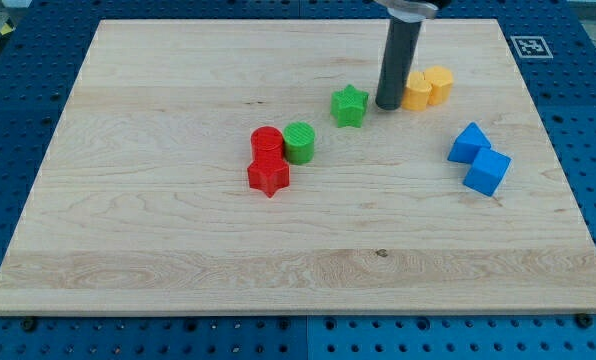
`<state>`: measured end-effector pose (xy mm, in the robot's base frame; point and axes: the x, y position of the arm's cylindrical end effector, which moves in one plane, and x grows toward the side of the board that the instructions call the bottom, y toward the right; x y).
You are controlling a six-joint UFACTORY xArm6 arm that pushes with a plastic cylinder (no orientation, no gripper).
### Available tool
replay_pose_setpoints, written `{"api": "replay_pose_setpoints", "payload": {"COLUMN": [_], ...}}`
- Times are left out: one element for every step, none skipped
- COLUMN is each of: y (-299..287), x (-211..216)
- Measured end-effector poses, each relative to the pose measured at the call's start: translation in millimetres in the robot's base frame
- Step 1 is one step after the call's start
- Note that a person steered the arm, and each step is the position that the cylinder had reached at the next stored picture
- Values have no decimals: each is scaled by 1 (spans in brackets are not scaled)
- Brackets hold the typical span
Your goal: Move the green star to the right of the green circle
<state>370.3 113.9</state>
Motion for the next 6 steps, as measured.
{"api": "replay_pose_setpoints", "payload": {"y": [-12,-26,-54,-54,-54,-54], "x": [-1,-30,-23,-2,24,41]}}
